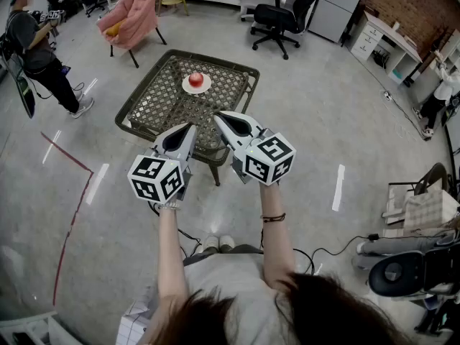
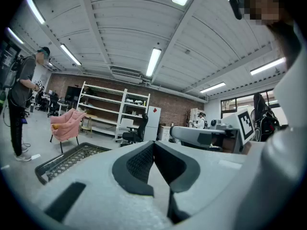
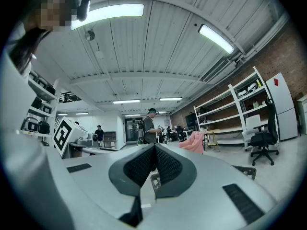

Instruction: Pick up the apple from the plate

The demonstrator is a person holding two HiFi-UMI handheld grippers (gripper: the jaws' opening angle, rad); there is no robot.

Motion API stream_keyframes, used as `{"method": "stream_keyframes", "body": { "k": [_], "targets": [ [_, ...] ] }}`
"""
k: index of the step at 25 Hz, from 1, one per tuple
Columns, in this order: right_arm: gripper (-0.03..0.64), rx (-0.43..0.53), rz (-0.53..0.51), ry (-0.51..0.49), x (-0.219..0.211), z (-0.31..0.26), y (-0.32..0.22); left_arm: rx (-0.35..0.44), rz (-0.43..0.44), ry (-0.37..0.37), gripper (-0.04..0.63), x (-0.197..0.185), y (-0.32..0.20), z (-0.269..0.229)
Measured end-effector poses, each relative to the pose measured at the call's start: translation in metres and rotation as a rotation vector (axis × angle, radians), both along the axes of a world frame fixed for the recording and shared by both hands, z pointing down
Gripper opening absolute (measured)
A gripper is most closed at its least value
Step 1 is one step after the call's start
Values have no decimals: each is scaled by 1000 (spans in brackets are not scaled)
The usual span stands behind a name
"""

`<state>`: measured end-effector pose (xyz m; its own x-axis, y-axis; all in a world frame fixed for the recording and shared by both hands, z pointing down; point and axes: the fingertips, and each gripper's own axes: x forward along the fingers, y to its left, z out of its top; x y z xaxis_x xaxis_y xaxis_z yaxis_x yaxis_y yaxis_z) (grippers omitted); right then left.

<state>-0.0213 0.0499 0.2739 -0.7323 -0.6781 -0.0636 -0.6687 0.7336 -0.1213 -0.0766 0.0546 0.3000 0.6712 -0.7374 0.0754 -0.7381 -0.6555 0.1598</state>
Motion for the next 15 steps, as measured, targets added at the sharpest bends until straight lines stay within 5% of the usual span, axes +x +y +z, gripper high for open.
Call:
{"method": "stream_keyframes", "body": {
  "k": [15],
  "targets": [
    [9,-11,-26,-11,9,4,11,-11,-9,1,11,16,11,4]
  ]
}}
